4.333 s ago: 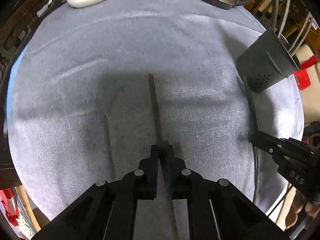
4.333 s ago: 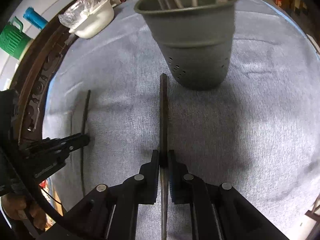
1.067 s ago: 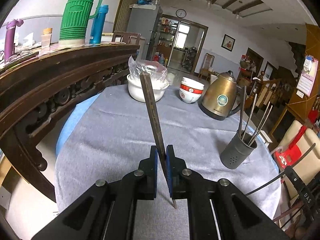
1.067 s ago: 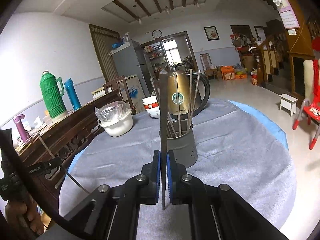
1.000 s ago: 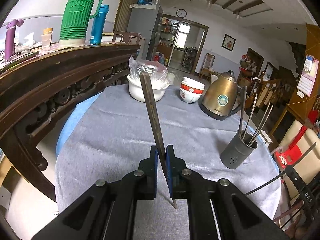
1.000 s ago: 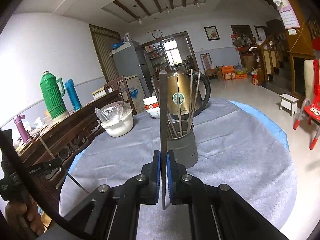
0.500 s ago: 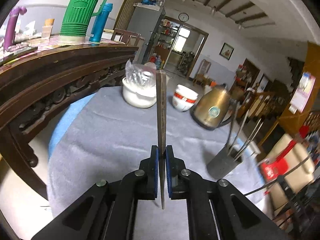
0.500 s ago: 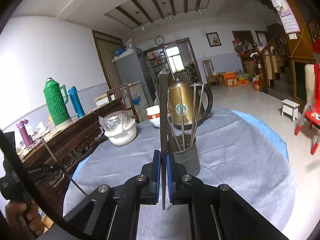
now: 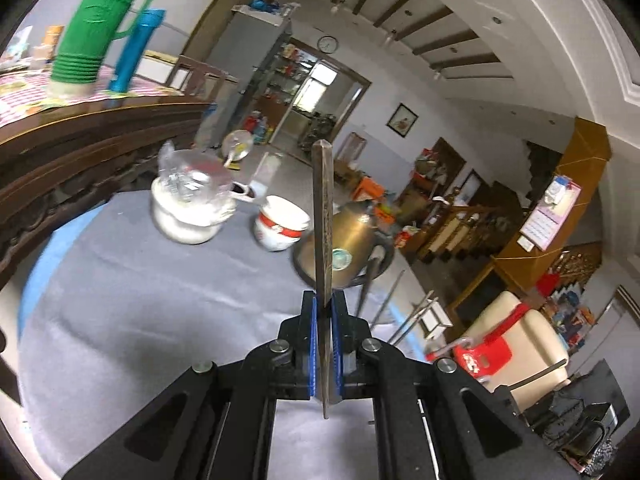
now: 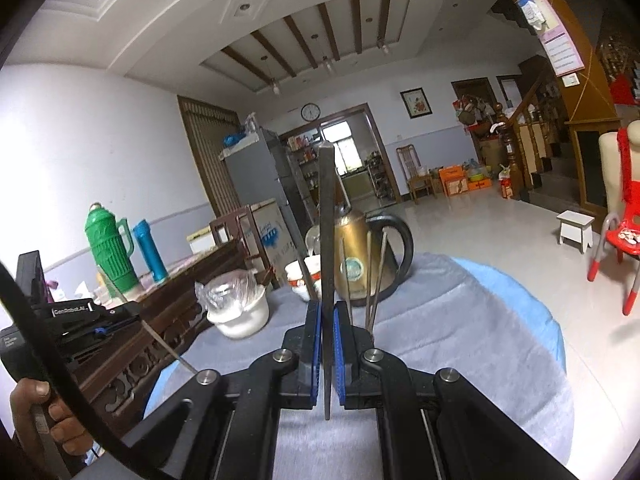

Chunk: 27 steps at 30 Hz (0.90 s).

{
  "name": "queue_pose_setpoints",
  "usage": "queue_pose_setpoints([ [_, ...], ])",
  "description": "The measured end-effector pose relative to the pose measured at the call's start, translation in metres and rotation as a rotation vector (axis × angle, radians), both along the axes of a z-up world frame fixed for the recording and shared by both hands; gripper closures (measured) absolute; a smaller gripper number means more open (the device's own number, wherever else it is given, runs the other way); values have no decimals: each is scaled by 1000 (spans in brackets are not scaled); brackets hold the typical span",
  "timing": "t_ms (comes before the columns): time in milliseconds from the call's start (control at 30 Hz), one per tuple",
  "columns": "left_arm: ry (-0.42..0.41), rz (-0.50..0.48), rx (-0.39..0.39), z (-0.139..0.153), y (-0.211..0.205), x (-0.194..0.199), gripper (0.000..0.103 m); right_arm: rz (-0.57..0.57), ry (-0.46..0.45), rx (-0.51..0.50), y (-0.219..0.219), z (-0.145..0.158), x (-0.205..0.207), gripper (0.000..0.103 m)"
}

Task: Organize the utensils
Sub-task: 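Lower the right gripper's chopstick into the gray cup while the left gripper lowers its own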

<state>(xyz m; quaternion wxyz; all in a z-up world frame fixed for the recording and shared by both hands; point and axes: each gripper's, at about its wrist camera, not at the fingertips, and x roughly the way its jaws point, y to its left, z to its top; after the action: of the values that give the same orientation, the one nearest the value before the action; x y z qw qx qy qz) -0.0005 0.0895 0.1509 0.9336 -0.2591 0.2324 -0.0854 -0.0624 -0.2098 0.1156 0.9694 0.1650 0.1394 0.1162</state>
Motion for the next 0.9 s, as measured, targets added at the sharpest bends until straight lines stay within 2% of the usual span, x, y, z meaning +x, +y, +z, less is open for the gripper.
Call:
queue_pose_setpoints([
  [233, -20, -46, 13, 13, -29, 36, 96, -22, -38, 24, -13, 16, 22, 97],
  [467, -2, -64, 139, 16, -71, 72, 96, -31, -53, 22, -16, 25, 50, 97],
  [700, 37, -77, 201, 8, -88, 86, 96, -34, -34, 6, -13, 24, 63, 97],
  [900, 38, -80, 204, 10, -89, 91, 96, -32, -27, -10, -8, 27, 68, 97],
])
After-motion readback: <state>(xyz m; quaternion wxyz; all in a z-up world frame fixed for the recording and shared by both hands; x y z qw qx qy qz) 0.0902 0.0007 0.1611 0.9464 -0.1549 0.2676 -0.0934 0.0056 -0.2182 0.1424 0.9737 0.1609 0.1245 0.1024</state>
